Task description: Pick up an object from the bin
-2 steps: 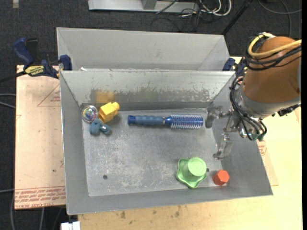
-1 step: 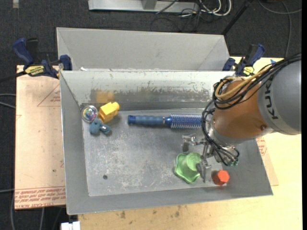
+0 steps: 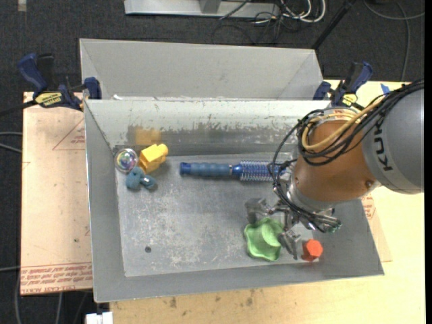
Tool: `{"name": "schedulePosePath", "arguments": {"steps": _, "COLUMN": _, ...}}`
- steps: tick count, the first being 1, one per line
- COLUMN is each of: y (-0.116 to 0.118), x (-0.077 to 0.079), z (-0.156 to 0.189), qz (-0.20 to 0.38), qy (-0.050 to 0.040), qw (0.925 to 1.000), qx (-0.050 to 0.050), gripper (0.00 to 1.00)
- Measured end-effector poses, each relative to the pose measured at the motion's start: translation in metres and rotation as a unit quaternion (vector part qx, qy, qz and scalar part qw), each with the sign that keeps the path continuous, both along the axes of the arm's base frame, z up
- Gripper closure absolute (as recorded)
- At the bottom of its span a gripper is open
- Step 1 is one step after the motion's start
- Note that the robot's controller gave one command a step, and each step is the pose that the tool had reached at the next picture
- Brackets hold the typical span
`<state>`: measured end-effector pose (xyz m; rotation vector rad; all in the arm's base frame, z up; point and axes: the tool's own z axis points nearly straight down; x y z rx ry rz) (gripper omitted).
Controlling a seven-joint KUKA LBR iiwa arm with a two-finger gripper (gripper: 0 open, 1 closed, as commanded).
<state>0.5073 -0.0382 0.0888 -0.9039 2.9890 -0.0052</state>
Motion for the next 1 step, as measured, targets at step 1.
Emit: {"name": "schedulePosePath", "arguments": {"steps": 1, "y": 0.0106, "x": 0.0141, "z": -0.0037, "qz": 0.234, "qy": 0.0077, "qw": 0.9721, "qx": -0.009, "gripper": 0.0}}
